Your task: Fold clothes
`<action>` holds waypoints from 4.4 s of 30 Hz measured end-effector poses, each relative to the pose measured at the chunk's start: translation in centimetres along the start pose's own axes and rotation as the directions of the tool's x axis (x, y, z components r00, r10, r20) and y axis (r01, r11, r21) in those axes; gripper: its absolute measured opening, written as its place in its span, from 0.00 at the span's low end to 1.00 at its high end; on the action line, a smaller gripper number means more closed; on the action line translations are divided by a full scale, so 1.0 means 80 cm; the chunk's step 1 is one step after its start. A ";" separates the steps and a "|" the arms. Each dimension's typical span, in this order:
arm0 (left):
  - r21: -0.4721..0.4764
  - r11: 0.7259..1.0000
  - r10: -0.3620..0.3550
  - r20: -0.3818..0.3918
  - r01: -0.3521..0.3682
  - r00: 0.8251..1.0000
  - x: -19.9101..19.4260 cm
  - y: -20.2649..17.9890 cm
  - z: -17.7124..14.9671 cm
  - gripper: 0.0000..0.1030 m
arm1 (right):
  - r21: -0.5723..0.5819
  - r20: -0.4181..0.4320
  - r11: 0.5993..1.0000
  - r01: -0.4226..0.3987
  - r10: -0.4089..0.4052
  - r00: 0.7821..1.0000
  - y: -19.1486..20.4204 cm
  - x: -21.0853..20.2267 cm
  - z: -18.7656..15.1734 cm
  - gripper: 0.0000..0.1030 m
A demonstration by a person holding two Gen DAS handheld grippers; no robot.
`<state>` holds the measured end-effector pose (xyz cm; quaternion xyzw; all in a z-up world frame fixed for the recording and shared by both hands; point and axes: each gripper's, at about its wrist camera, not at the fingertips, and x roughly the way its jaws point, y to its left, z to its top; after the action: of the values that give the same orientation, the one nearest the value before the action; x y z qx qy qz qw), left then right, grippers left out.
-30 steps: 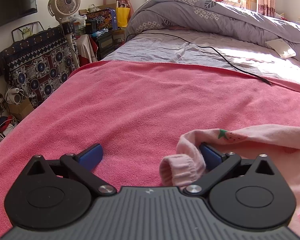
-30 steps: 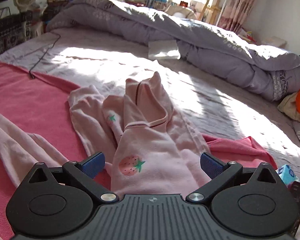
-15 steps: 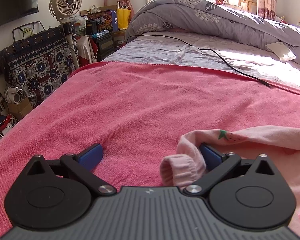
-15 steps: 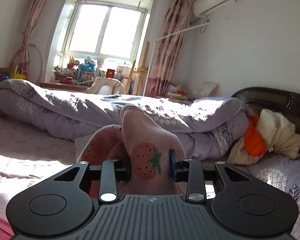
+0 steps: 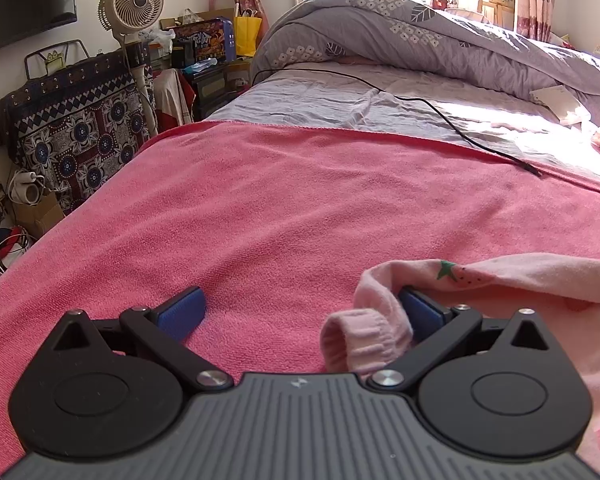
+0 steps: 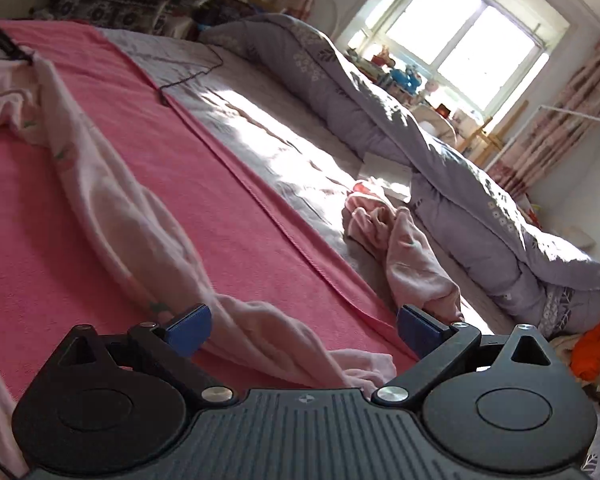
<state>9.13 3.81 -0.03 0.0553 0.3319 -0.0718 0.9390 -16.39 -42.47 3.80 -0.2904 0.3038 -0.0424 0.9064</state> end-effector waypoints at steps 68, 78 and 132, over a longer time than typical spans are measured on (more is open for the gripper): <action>0.046 0.999 -0.020 -0.011 0.020 1.000 0.002 -0.007 0.002 1.00 | 0.129 0.011 0.991 -0.026 0.025 1.000 -0.018 0.057 0.008 0.57; 0.039 0.999 -0.026 -0.008 0.026 1.000 0.002 -0.005 0.002 1.00 | 0.130 -0.059 0.991 0.030 -0.022 0.998 0.036 0.116 0.112 0.10; 0.322 0.864 -0.384 -0.078 0.387 0.920 -0.008 -0.256 0.008 1.00 | 0.124 -0.196 0.968 0.219 -0.193 0.961 -0.105 0.149 -0.049 0.84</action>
<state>5.51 -16.36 -0.23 0.1454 0.3246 -0.3123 0.8809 -8.14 -54.37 -0.33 -0.2489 0.3498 -0.1850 0.8840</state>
